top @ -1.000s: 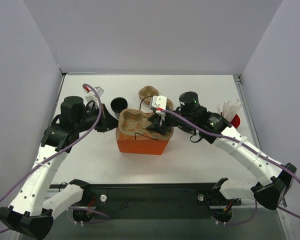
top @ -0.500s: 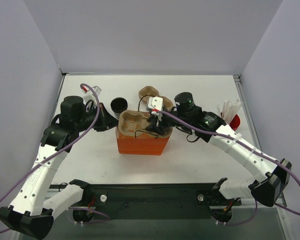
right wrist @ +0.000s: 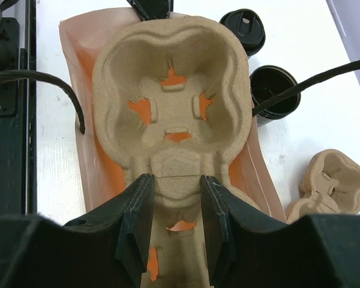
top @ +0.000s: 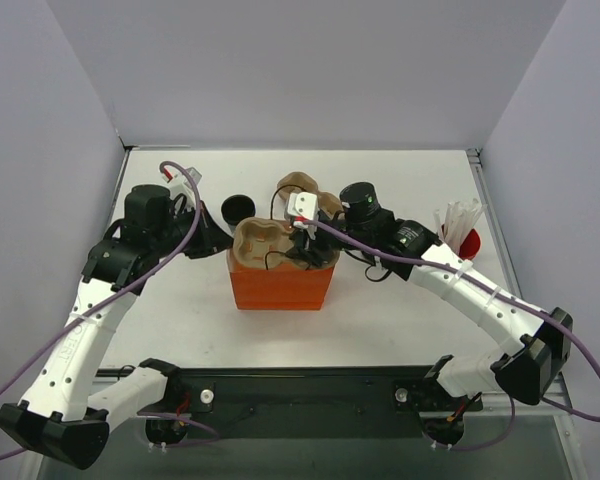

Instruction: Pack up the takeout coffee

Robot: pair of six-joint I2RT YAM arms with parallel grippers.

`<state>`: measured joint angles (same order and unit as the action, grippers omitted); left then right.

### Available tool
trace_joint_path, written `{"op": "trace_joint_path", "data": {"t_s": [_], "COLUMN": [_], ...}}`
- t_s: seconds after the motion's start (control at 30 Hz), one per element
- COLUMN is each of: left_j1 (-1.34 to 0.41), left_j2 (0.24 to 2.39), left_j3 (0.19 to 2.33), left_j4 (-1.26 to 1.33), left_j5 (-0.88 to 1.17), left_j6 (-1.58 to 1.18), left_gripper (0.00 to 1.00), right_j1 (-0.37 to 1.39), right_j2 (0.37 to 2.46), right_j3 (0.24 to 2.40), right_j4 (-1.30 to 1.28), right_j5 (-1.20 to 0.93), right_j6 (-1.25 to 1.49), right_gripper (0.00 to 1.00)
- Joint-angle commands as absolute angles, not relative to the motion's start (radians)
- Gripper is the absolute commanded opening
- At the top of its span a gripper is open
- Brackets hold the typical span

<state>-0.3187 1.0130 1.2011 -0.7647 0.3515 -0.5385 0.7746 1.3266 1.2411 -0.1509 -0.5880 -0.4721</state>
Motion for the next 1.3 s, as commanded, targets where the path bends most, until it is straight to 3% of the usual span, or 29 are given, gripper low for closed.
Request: {"op": "trace_joint_path", "data": {"t_s": [0.0,0.1,0.23,0.33,1.07,1.27], "left_j1": [-0.316,-0.316,-0.316,-0.316,-0.318,-0.318], "left_j2": [1.017,1.029,1.029,1.025,1.005,1.005], "left_j3": [1.295,1.324,1.357,1.381,1.376,1.368], "left_j4": [-0.745,-0.773,-0.802,-0.802,-0.865,-0.858], "left_j5": [0.341,0.316,0.250,0.221,0.150,0.146], "left_j6": [-0.535,-0.528,-0.506,-0.491,-0.425,-0.399], "left_gripper": [0.00,0.04,0.24,0.32,0.36,0.43], "right_j1": [0.776,0.776,0.778,0.778,0.776,0.778], "right_j2": [1.368,1.377,1.374,1.368,1.491,1.454], "right_j3": [1.264,1.262,1.252,1.246,1.261,1.334], "right_j4": [-0.176,-0.176,-0.176,-0.176,-0.058,-0.097], "right_j5": [-0.581,-0.581,-0.577,-0.575,-0.578,-0.568], "right_j6": [-0.508,-0.503,-0.499,-0.494,-0.422,-0.338], "right_gripper": [0.20,0.20,0.20,0.20,0.20,0.29]}}
